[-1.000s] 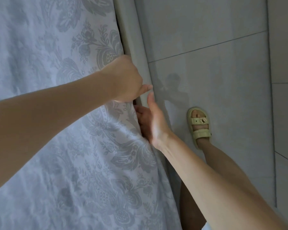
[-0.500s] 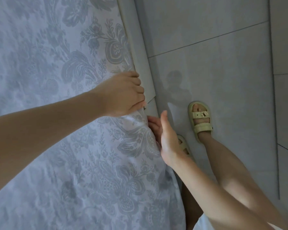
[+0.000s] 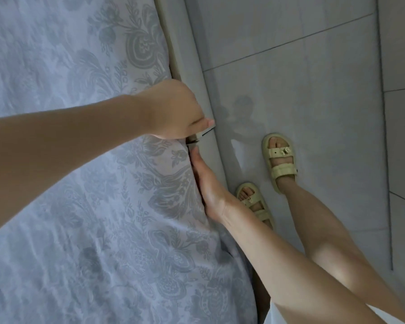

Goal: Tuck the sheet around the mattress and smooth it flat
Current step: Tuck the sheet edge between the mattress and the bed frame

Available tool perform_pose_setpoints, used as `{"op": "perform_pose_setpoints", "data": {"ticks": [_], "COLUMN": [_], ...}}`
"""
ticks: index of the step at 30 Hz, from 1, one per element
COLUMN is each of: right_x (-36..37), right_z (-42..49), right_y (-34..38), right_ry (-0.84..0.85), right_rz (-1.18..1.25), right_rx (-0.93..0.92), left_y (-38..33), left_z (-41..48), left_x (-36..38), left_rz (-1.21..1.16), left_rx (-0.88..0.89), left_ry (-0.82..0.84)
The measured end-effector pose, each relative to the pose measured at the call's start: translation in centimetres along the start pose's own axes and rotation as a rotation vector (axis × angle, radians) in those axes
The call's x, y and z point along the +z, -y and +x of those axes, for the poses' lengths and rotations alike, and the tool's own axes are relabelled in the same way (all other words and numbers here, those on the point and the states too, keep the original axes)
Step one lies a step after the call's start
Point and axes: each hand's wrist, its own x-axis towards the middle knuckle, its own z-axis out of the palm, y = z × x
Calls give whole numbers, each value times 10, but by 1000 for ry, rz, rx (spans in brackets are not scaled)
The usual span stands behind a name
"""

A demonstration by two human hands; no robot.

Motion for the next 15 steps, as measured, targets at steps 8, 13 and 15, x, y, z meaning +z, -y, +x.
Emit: {"op": "perform_pose_setpoints", "data": {"ticks": [8,13,15], "right_x": [-34,-50,-52], "right_z": [-32,-74,-87], "right_y": [-50,-80,-86], "right_ry": [-89,-221,-377], "right_rz": [81,214,245], "right_rx": [245,307,193], "left_y": [-60,-82,-93], "left_z": [-33,-39,-35], "left_x": [6,31,31], "left_rz": [-61,37,56], "left_rx": [149,213,187], "left_ry": [-44,-10,39]}}
